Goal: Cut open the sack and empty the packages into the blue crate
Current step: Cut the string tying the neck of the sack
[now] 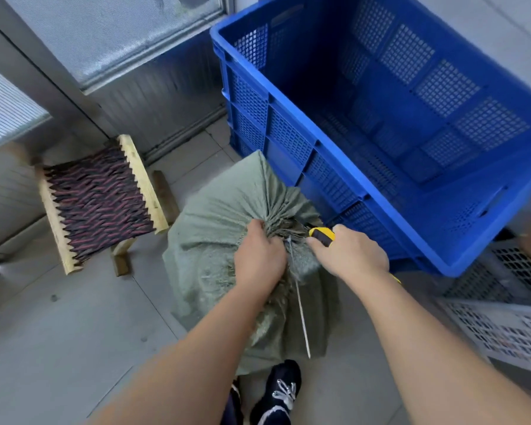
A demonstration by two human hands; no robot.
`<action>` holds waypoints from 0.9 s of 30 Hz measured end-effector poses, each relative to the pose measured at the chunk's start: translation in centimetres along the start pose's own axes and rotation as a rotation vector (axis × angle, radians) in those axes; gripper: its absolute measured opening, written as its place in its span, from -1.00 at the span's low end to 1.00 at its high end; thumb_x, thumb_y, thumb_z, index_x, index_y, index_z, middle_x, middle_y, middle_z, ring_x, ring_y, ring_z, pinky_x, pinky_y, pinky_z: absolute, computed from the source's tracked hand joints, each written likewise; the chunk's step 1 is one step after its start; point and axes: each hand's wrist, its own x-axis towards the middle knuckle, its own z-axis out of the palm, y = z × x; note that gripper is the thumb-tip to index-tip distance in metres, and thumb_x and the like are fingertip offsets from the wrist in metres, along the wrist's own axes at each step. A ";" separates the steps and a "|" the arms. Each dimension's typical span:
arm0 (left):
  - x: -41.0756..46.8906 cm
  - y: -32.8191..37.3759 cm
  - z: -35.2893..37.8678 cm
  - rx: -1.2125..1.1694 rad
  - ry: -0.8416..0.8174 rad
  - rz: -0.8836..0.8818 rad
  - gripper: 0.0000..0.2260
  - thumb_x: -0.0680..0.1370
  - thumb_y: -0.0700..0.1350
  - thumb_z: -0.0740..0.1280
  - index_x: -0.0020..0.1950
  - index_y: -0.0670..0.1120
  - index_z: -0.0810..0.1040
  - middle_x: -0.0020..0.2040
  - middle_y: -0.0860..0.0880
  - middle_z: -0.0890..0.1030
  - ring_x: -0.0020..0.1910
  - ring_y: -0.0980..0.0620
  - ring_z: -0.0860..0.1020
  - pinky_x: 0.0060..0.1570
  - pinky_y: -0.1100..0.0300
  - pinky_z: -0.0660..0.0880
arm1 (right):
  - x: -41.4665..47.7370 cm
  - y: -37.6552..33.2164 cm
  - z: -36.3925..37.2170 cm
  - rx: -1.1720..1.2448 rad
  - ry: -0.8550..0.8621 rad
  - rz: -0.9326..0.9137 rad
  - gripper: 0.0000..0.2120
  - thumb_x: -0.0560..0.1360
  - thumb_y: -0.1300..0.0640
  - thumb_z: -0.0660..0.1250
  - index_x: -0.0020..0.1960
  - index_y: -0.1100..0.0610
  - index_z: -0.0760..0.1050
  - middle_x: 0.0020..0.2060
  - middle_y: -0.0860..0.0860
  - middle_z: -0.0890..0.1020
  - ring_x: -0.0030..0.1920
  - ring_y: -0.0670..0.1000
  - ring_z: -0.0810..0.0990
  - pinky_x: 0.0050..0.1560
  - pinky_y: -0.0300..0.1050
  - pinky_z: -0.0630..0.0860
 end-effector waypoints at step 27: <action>2.7 0.5 -6.0 -0.295 -0.165 -0.154 -0.67 0.52 0.17 0.29 0.12 -0.03 0.48 0.01 0.02 0.54 0.01 0.01 0.50 0.05 0.14 0.39 | 0.6 -5.3 -1.3 0.866 -0.239 -0.045 -0.88 0.49 0.18 0.36 -0.21 0.07 0.47 -0.30 0.01 0.56 -0.34 0.00 0.48 -0.40 -0.15 0.34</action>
